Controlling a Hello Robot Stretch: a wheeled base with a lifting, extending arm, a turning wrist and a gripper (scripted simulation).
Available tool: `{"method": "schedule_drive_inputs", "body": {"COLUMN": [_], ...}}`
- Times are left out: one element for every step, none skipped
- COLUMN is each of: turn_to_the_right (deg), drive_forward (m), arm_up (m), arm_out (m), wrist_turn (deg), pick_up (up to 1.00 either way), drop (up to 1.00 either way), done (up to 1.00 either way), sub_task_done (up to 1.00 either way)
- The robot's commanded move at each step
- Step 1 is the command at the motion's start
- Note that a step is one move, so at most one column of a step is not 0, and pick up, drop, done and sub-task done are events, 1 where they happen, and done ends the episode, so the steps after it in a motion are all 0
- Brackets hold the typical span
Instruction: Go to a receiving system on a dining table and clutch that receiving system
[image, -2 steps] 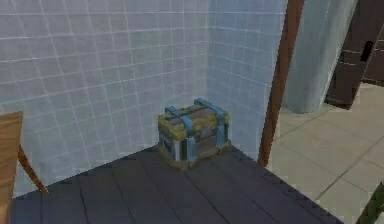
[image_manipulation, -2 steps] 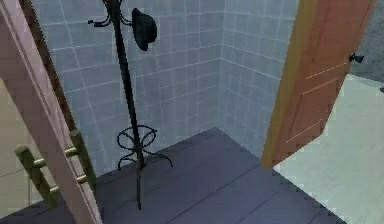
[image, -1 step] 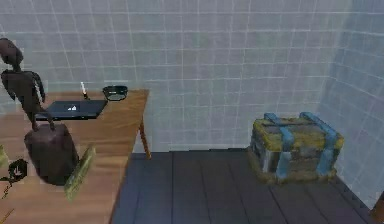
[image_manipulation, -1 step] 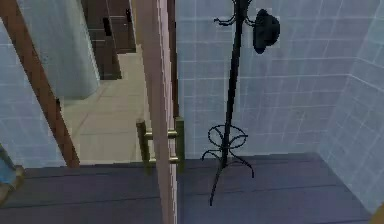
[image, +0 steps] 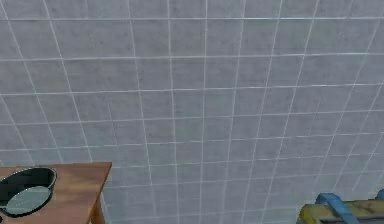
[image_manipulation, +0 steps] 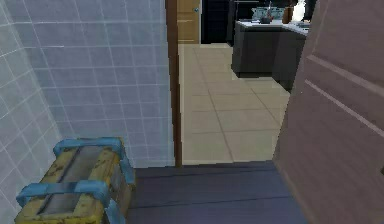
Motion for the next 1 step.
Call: {"method": "schedule_drive_inputs", "body": {"turn_to_the_right": [-6.0], "drive_forward": [0.0], "arm_up": [0.0], "arm_out": [0.0], "wrist_turn": [0.0], "pick_up": [0.0], "drop": [0.0], "done": [0.0], "sub_task_done": [0.0]}}
